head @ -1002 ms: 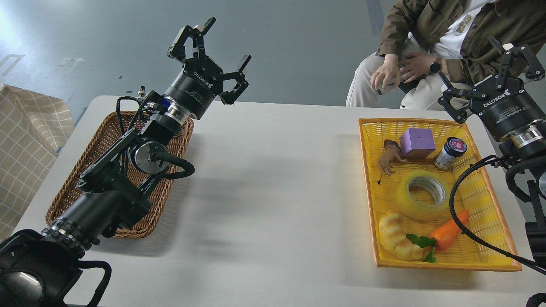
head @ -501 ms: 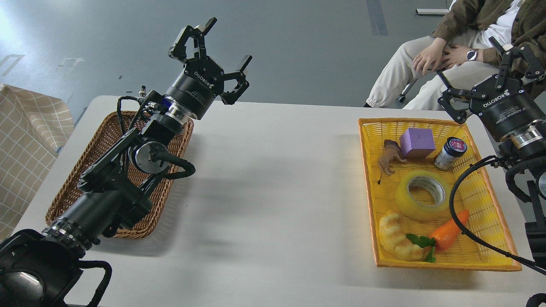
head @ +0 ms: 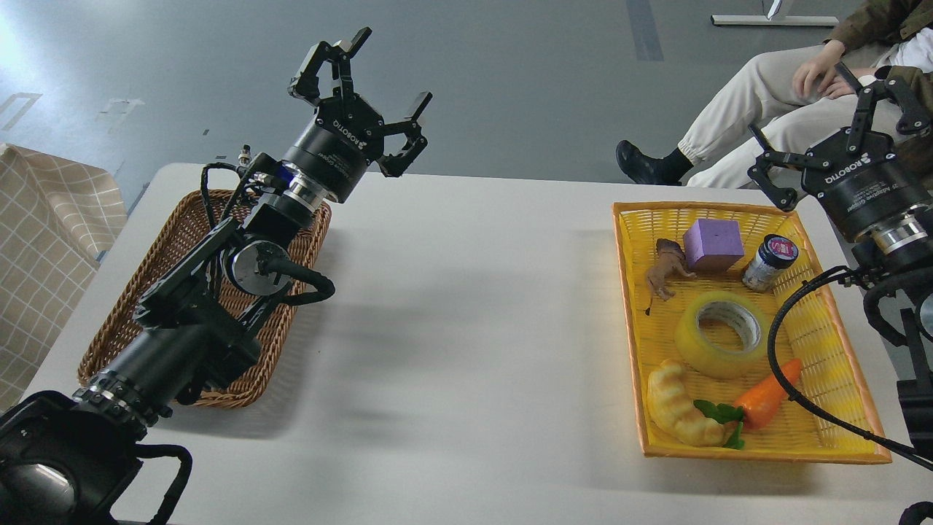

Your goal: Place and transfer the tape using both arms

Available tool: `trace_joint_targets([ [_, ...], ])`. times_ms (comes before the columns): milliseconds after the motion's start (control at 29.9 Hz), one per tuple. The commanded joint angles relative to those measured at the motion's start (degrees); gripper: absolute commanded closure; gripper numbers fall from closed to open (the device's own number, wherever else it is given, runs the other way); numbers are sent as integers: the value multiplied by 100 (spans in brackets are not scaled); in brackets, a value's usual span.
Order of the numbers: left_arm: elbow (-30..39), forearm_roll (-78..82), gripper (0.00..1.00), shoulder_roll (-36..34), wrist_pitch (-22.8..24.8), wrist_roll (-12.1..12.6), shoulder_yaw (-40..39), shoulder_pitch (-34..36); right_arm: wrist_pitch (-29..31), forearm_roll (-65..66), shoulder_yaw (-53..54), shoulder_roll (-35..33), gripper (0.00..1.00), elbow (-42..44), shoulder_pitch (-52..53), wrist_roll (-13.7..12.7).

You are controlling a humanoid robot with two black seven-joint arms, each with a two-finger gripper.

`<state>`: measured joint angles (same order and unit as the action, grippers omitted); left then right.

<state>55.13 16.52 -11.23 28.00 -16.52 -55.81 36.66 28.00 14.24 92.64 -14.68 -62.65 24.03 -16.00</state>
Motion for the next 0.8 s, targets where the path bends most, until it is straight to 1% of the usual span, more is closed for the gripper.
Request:
trace_joint_targets([
  [0,-2,0,0,-2,0,0,0,-1,0,0,9,9,0,-2,-3,0],
  [768,-2,9,0,-2,0,0,9,-19,0,0,0,0,0,-2,6,0],
])
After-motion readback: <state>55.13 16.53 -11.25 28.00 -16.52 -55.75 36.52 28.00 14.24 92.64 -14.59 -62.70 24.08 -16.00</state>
